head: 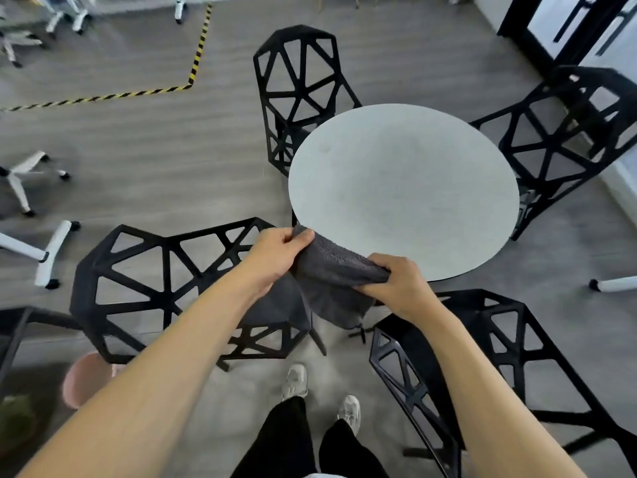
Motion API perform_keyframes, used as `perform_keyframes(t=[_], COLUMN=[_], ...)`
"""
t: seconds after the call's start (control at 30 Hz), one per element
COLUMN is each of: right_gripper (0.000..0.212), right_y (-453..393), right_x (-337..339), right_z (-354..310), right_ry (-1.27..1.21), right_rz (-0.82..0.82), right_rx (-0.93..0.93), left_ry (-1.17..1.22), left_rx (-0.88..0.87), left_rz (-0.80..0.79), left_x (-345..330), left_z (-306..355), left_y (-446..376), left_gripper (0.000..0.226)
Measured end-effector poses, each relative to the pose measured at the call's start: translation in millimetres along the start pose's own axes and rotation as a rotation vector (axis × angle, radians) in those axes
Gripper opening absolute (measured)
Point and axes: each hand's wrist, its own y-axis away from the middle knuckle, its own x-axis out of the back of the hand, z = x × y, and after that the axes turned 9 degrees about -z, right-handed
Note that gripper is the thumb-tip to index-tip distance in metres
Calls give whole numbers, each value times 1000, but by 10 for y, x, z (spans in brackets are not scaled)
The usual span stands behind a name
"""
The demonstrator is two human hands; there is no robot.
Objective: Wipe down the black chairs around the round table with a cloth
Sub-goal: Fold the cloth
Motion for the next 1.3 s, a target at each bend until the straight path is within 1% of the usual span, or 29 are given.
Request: perform_keyframes(t=[0.03, 0.07, 0.13, 0.17, 0.27, 0.3, 0.33, 0.37, 0.43, 0.47, 0.5, 0.53, 0.6, 0.67, 0.8, 0.87, 0.9, 0.97, 1.07, 1.13, 1.17, 1.23, 1.3], right_gripper=[23, 20, 16, 15, 13, 13, 13, 13, 18, 20, 23, 24, 24, 23, 19, 22, 25, 27, 24, 24, 25, 31, 33], right_y=[-52, -113, -224, -280, -485, -561, -645, -735, -924, -1029, -1128, -1237, -1444, -1621, -1956, -2105, -2165, -2245, -2209, -2129, -2099, -2094, -2120], right_x=[20, 33, 64, 88, 152, 168, 187, 213, 278, 320, 365, 412, 524, 637, 717, 596, 509, 295, -47, -167, -168, -76, 80], right_z=[8, 11, -10, -21, -85, -120, -153, -189, -237, -233, -229, -215, -189, -143, 104, 357, 505, 821, 1183, 1283, 1287, 1214, 1128], right_ry=[11, 21, 19, 7, 25, 46, 53, 54, 64, 72, 84, 95, 126, 225, 472, 512, 525, 528, 492, 426, 397, 315, 158], right_rz=[-5, 4, 46, 64, 61, 57, 64, 75, 99, 115, 132, 152, 220, 310, 526, 546, 527, 428, 213, 153, 134, 44, -23], right_rx=[-14, -26, -46, -55, -114, -131, -146, -155, -176, -192, -201, -207, -209, -210, -38, -24, -36, -91, -188, -204, -202, -216, -275], left_ry=[-4, 8, 14, -29, -297, -389, -485, -596, -777, -816, -838, -854, -868, -858, -897, -911, -925, -965, -993, -936, -906, -883, -883], left_rx=[36, 67, 86, 83, 65, 57, 44, 19, -70, -118, -160, -202, -279, -361, -487, -501, -486, -404, -246, -166, -140, -103, -81], left_rz=[-46, -114, -233, -247, -214, -236, -271, -295, -283, -255, -226, -201, -172, -167, -108, -80, -70, -83, -191, -267, -287, -289, -267], left_x=[45, 89, 177, 218, 366, 419, 458, 500, 561, 576, 592, 606, 618, 603, 535, 511, 498, 478, 468, 473, 475, 482, 478], left_z=[7, 11, 37, 53, 85, 108, 143, 170, 227, 266, 294, 321, 376, 452, 464, 269, 128, -213, -708, -904, -940, -905, -784], left_y=[-48, -96, -208, -269, -492, -576, -654, -754, -1000, -1144, -1300, -1458, -1774, -2031, -2423, -2599, -2668, -2774, -2794, -2753, -2738, -2758, -2849], left_gripper=[11, 14, 32, 42, 81, 93, 97, 90, 55, 39, 29, 24, 24, 23, 23, 26, 27, 28, 27, 26, 24, 18, 15])
